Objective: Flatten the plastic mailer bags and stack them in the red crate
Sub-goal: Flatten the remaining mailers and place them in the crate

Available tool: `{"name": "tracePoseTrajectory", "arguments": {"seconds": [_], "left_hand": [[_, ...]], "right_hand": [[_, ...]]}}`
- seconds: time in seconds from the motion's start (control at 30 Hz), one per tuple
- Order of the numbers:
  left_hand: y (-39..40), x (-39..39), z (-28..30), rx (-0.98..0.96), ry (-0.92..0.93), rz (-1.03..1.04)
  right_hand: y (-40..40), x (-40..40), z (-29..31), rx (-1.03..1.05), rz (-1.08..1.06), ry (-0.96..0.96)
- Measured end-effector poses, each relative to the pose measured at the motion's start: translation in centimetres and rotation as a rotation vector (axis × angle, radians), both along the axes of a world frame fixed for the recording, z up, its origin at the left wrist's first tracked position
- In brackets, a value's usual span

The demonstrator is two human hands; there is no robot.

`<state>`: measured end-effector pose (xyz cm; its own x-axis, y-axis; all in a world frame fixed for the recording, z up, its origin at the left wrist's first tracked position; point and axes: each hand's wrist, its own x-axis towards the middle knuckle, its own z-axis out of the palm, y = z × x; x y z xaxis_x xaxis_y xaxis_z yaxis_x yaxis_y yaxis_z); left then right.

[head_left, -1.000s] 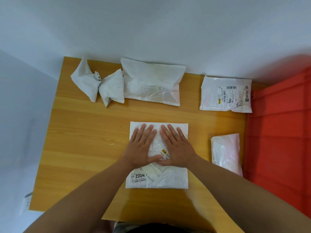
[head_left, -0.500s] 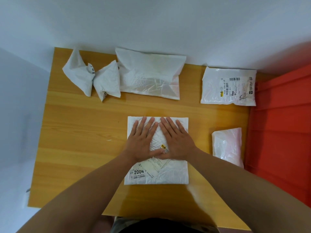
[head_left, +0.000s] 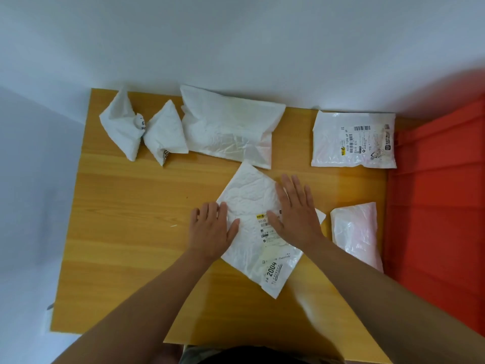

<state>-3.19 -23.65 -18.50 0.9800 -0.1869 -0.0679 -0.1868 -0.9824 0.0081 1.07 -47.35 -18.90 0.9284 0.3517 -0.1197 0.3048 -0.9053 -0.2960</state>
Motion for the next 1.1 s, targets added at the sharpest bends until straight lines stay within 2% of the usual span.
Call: {"name": "tracePoseTrajectory", "arguments": {"seconds": [0.13, 0.3, 0.4, 0.6, 0.77, 1.1], "left_hand": [[0.9, -0.3, -0.6, -0.098, -0.038, -0.074], [1.5, -0.1, -1.5, -0.239, 0.027, -0.344], [0.8, 0.0, -1.8, -0.262, 0.059, -0.434], [-1.3, -0.7, -3.4, -0.180, 0.137, -0.311], [-1.5, -0.6, -3.4, -0.169, 0.164, -0.304], [-1.5, -0.5, -3.6, -0.176, 0.153, -0.308]], "right_hand": [[-0.8, -2.3, -0.4, -0.018, 0.010, 0.070], [-1.5, -3.5, -0.3, -0.018, 0.085, 0.129], [-1.6, -4.3, -0.6, -0.037, 0.159, 0.175], [-1.3, -4.3, -0.7, -0.058, 0.170, 0.218], [-2.0, -4.6, -0.2, -0.028, 0.118, 0.191], [-2.4, -8.4, -1.2, -0.116, 0.009, 0.215]]}}
